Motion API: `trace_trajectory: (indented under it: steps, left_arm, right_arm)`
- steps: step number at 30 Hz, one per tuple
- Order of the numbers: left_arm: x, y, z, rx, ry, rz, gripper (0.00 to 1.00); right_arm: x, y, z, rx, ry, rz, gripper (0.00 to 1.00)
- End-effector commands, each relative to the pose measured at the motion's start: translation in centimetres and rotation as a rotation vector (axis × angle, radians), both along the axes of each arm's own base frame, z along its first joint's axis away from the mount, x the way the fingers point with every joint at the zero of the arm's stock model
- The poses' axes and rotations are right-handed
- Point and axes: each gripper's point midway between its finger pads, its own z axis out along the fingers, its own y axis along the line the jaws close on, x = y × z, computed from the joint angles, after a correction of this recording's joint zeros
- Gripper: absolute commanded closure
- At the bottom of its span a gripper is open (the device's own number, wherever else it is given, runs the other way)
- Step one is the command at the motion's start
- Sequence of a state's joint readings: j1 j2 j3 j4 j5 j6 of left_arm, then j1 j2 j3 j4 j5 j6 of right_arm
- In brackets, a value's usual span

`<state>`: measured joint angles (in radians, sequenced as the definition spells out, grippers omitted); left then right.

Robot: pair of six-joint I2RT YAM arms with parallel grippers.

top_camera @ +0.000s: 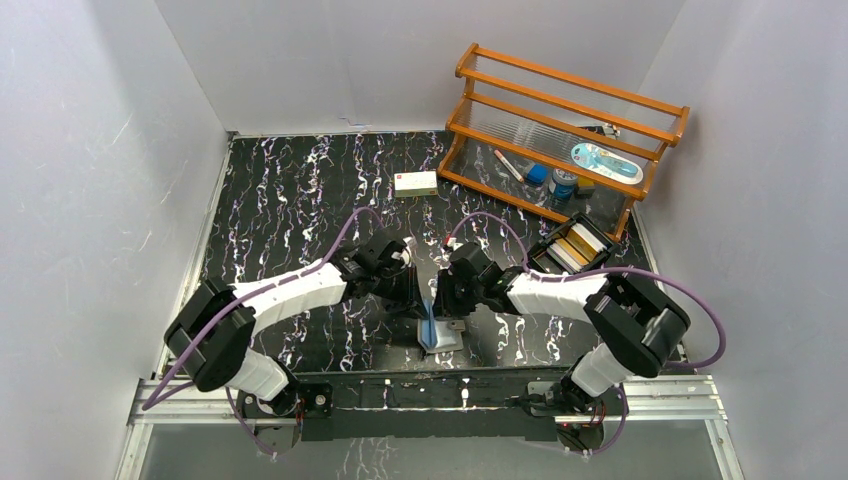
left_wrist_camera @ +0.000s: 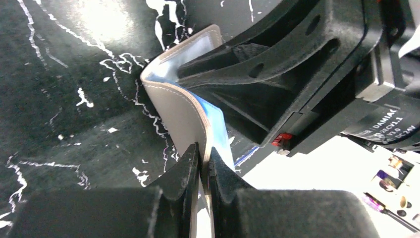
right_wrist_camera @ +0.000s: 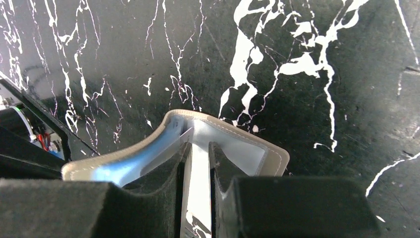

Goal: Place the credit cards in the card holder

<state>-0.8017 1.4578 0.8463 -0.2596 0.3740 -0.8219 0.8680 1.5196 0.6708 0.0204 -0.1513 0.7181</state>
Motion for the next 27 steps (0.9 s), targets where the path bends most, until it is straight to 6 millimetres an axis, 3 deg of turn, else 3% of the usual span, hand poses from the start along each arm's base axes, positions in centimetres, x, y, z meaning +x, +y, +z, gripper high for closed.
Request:
trace_trajectory:
  steps: [1, 8, 11, 12, 16, 17, 19, 21, 24, 27]
  left_arm:
    - [-0.6, -2.6, 2.4, -0.201, -0.012, -0.033, 1.00]
    - [-0.7, -2.1, 0.1, -0.153, -0.001, -0.023, 1.00]
    - [-0.6, -1.6, -1.0, -0.104, 0.009, -0.016, 1.00]
    - [-0.6, -1.1, -2.1, -0.055, 0.029, -0.016, 1.00]
    - [-0.7, -0.9, -3.1, -0.023, 0.040, -0.018, 1.00]
    - [-0.7, -0.9, -3.2, -0.019, 0.046, -0.024, 1.00]
    - [-0.5, -1.0, -3.5, -0.003, 0.052, -0.026, 1.00]
    - [-0.4, -1.1, -2.9, -0.006, 0.044, -0.035, 1.00]
    - [0.3, -0.5, -0.6, -0.009, -0.049, -0.043, 0.99]
    - [0.3, 0.2, -0.6, -0.004, -0.053, -0.037, 0.94]
  right_arm:
    - [-0.9, -0.9, -1.9, -0.044, 0.038, -0.004, 0.73]
    - [-0.6, -2.1, -1.9, -0.102, 0.022, -0.031, 0.73]
    - [-0.3, -3.2, -1.1, -0.146, 0.001, -0.059, 0.69]
    - [0.3, -4.5, -0.1, -0.186, -0.031, -0.092, 0.66]
    - [2.2, -7.6, 3.3, -0.200, -0.096, -0.166, 0.61]
    - [2.7, -7.9, 4.2, -0.177, -0.113, -0.177, 0.60]
    - [2.6, -6.7, 5.7, -0.108, -0.119, -0.148, 0.61]
    - [3.7, -7.0, 6.6, -0.144, -0.167, -0.157, 0.60]
    - [7.6, -8.4, 10.6, -0.245, -0.351, -0.169, 0.53]
    - [9.8, -10.2, 12.1, -0.339, -0.440, -0.196, 0.52]
